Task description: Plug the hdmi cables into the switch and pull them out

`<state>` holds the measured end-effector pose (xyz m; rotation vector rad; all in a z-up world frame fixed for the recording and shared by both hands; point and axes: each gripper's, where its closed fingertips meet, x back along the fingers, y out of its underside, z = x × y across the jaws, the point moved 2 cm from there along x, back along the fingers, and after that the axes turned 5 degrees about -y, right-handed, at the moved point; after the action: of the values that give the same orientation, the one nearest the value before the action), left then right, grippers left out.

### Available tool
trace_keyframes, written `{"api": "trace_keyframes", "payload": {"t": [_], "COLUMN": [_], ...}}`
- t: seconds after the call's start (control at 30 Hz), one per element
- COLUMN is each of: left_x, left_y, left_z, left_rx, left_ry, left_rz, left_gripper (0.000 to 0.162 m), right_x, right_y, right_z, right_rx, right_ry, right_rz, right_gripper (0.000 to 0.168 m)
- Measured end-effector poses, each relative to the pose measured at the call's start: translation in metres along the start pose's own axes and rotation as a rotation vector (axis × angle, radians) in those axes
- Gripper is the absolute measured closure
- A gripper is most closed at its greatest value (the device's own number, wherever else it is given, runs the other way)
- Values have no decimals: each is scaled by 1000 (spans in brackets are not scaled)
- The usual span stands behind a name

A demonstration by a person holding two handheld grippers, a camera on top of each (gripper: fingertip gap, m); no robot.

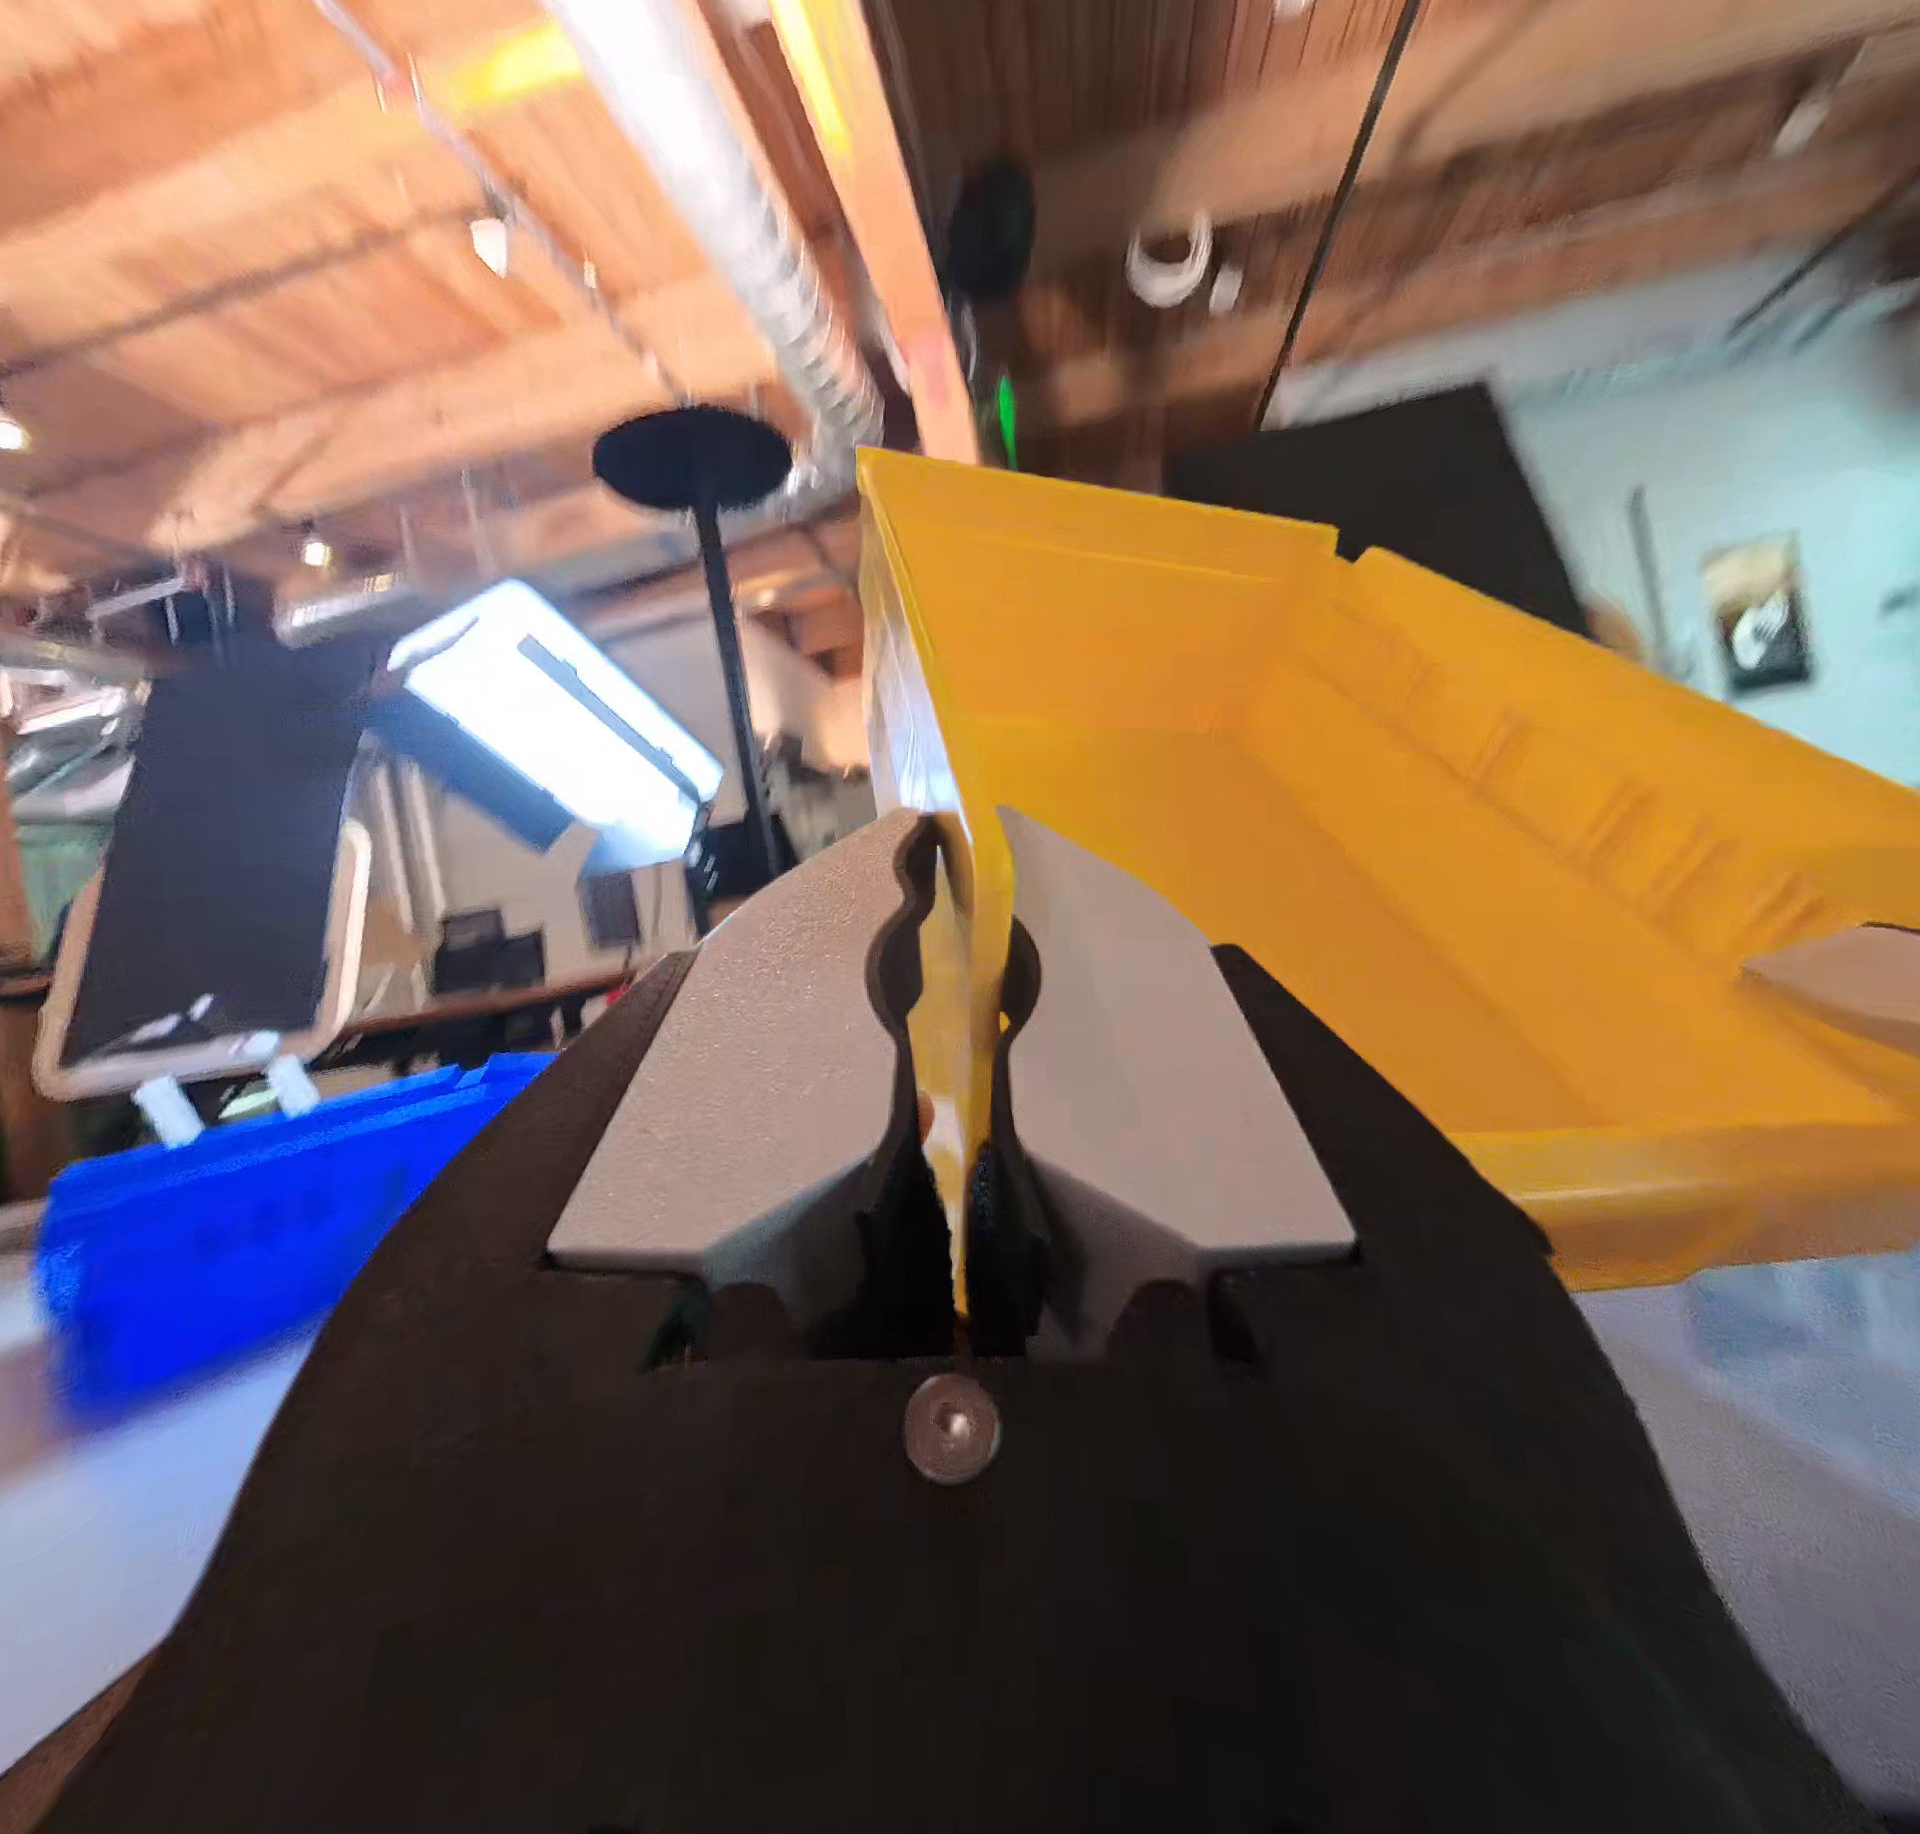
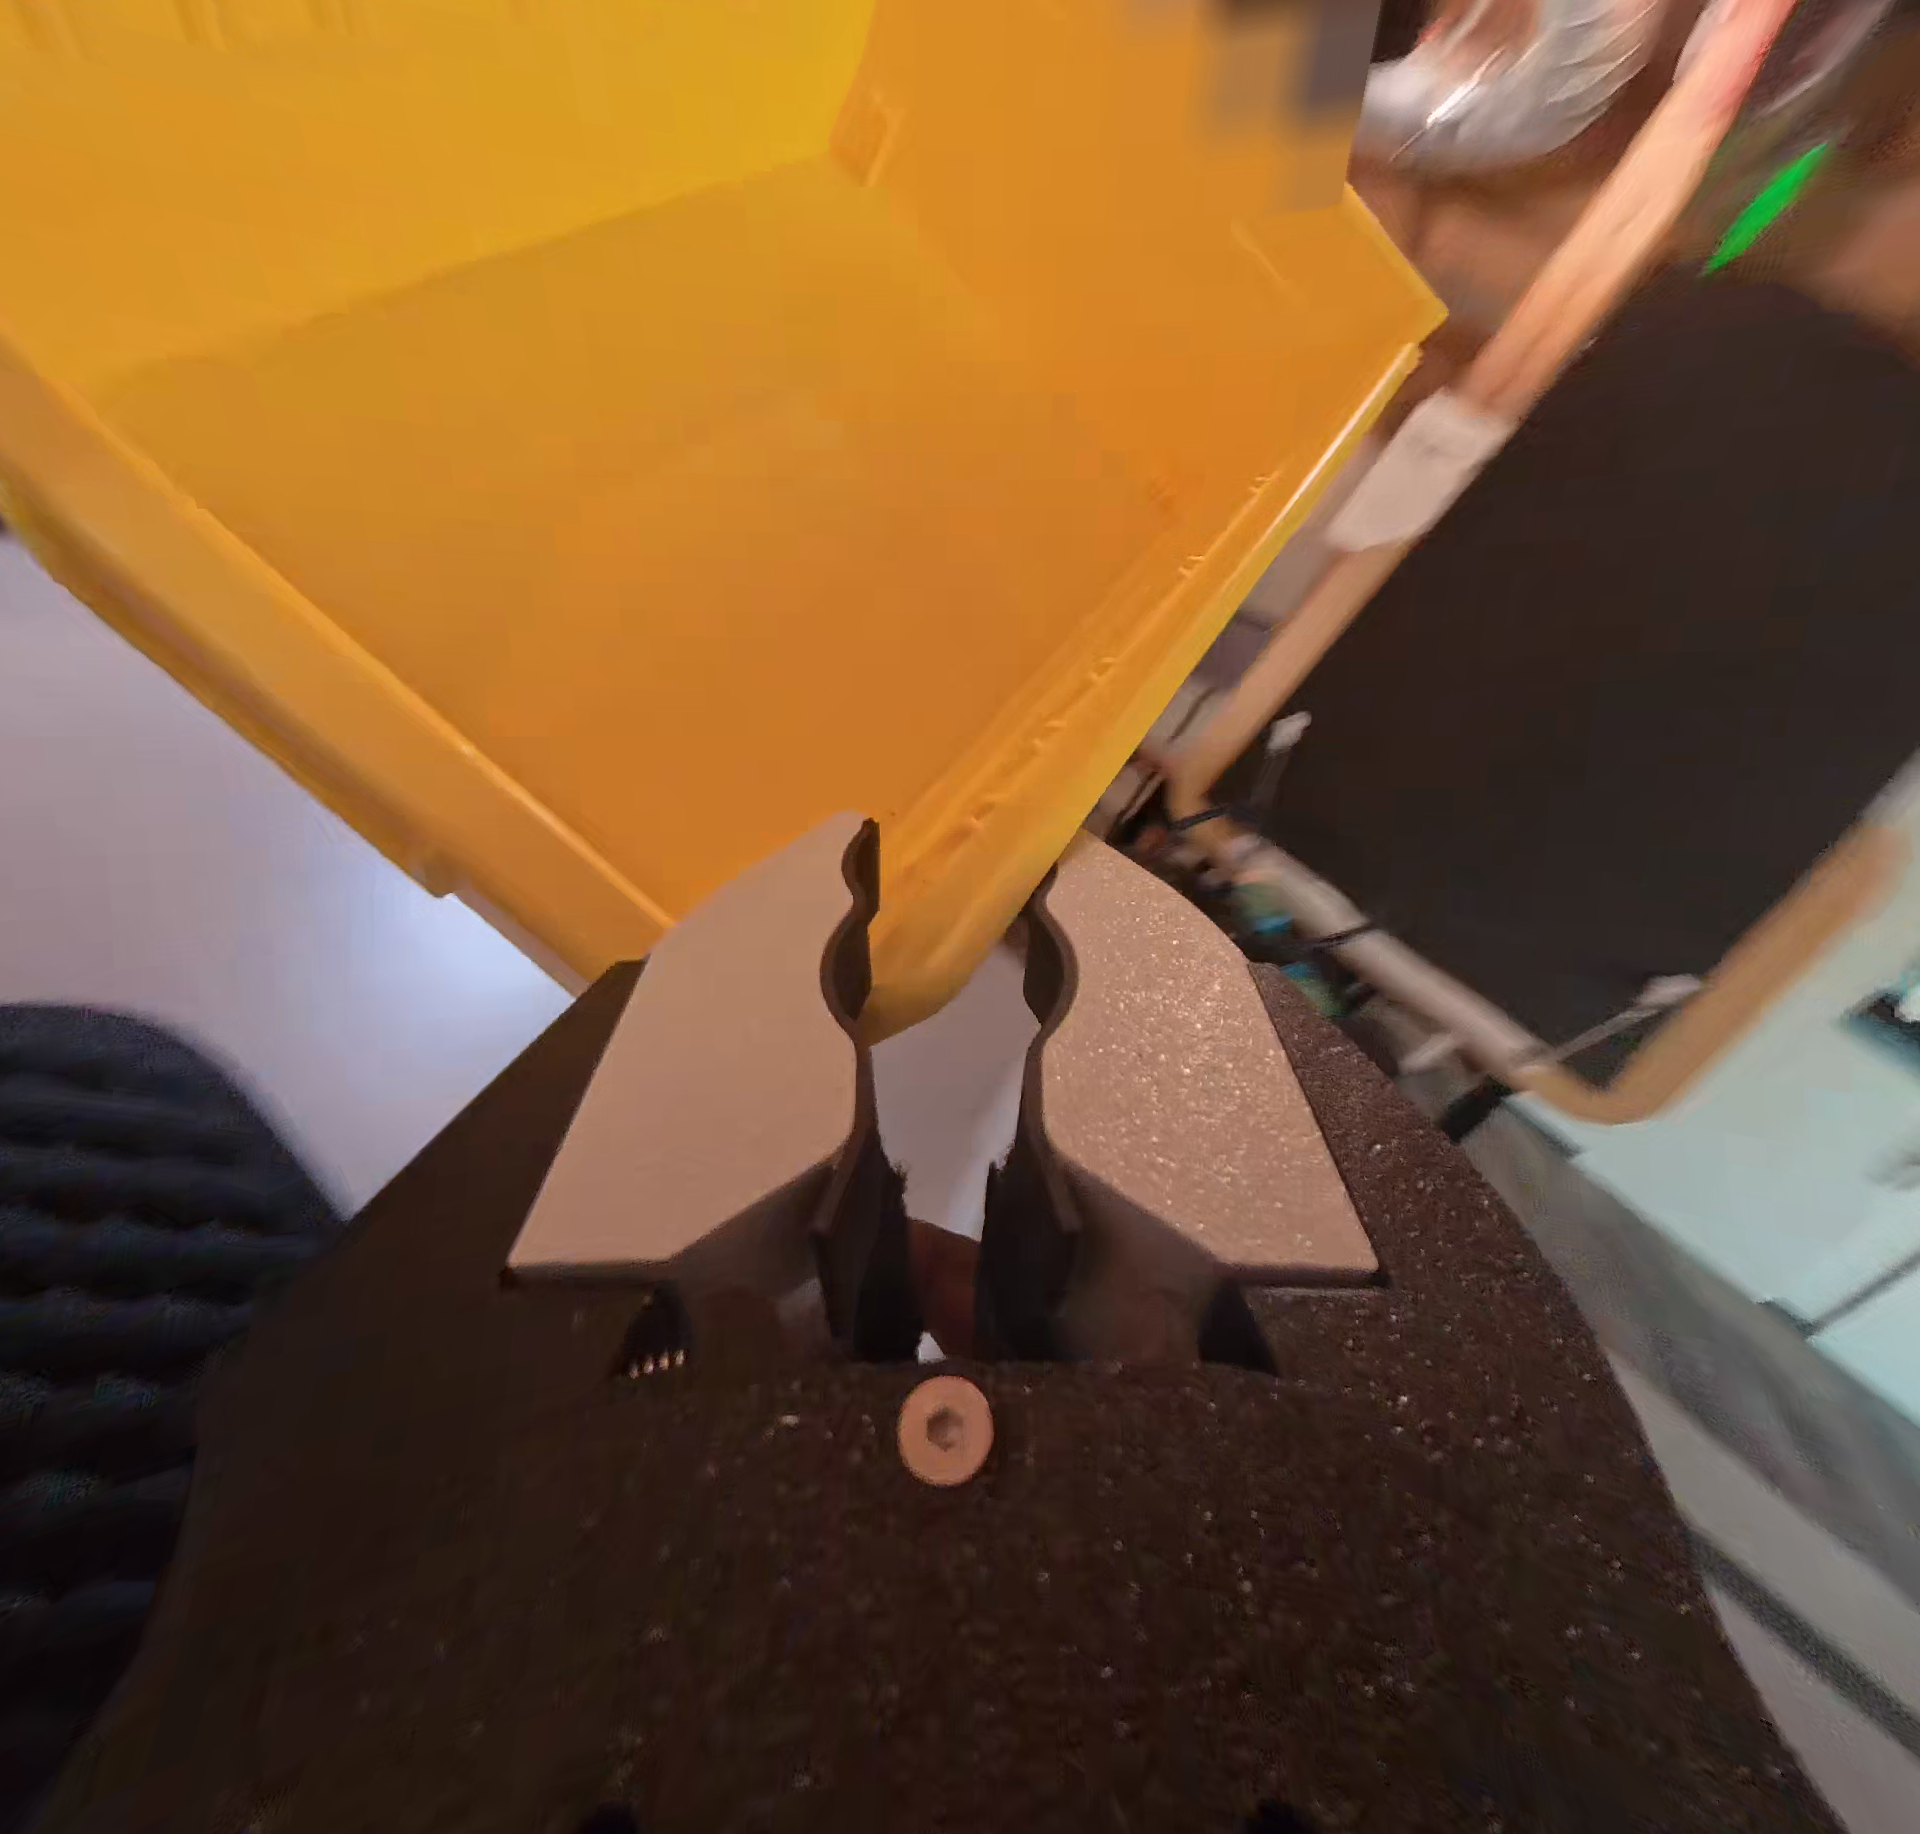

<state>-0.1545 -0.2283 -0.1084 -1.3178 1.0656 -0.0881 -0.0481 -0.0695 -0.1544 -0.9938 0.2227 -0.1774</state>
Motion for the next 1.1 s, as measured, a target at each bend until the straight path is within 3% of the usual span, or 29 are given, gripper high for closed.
{"api": "trace_keyframes", "payload": {"t": [0.17,0.33,0.5,0.67,0.83,0.93,1.1], "left_x": [-12,-26,-28,-16,2,15,60], "left_y": [-47,-63,-64,-43,-7,10,43], "left_z": [105,232,347,436,492,507,523], "left_rx": [191,311,289,219,52,-17,-193], "left_ry": [160,348,520,702,831,892,1151], "left_rz": [166,115,-37,-204,-343,-394,-529], "left_gripper": [151,150,149,145,141,138,114], "right_x": [85,178,252,301,325,333,352], "right_y": [-18,20,70,144,218,243,266], "right_z": [107,191,257,287,288,286,297], "right_rx": [71,89,34,-132,-305,-339,-391], "right_ry": [349,528,589,601,584,572,716], "right_rz": [152,-41,-265,-434,-549,-586,-648], "right_gripper": [154,154,154,154,154,154,150]}}
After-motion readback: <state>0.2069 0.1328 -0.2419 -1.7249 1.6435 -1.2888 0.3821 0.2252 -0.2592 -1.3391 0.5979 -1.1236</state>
